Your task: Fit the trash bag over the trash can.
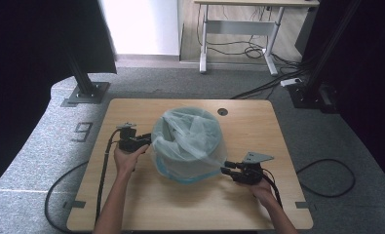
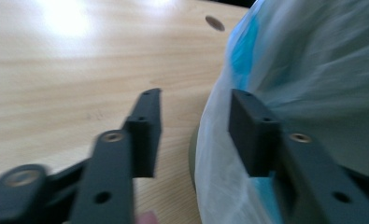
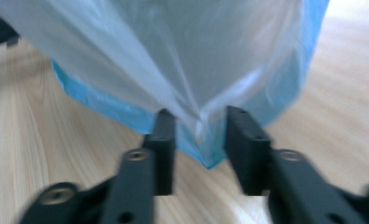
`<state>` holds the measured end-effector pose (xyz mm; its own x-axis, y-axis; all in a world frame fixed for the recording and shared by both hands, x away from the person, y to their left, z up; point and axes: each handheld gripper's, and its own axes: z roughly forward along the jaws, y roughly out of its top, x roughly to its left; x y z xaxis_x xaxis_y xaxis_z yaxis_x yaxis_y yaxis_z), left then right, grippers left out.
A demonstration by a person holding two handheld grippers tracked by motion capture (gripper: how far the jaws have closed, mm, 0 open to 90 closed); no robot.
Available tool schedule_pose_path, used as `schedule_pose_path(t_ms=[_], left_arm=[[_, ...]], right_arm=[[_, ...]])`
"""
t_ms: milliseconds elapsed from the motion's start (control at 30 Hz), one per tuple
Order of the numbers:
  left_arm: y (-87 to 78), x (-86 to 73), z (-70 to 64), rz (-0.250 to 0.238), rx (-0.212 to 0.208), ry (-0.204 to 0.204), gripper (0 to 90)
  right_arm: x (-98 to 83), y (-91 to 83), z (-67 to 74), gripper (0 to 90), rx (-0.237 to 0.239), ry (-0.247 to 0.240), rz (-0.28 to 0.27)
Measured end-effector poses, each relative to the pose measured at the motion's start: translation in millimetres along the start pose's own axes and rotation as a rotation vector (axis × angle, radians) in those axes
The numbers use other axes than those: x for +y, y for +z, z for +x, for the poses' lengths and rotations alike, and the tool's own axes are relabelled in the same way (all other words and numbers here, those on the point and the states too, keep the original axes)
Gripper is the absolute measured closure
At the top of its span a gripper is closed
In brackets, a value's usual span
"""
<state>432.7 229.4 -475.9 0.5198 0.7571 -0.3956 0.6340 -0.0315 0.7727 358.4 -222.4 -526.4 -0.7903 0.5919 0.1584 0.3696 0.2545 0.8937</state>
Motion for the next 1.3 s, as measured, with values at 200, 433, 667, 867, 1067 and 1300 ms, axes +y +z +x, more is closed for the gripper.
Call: schedule_pose_path(t_ms=[200,433,667,867,1067,1300], left_arm=[[-31.3,6.3,-11.0,-0.074,0.045,0.062,29.1],[-64.6,17.1,-20.3,-0.119,0.008,0.132,24.5],[-80.7,37.5,-51.1,-0.135,-0.043,0.2,24.8],[-76.4,57.8,-79.1,-0.105,-0.085,0.253,25.0],[-53.4,75.8,-102.5,-0.038,-0.108,0.309,25.7],[-17.1,98.5,-131.0,0.094,-0.127,0.385,25.1]], right_arm=[[3.1,-13.2,4.1,40.4,-0.041,0.028,-0.1],[3.0,-31.2,4.3,31.8,-0.052,0.042,-0.143],[1.2,-46.1,-2.1,24.8,-0.038,0.085,-0.171],[2.8,-47.5,4.7,24.1,0.004,0.058,-0.145],[4.6,-52.1,8.9,24.3,-0.01,0.022,-0.131],[0.2,-58.6,0.5,25.6,-0.039,0.044,-0.129]])
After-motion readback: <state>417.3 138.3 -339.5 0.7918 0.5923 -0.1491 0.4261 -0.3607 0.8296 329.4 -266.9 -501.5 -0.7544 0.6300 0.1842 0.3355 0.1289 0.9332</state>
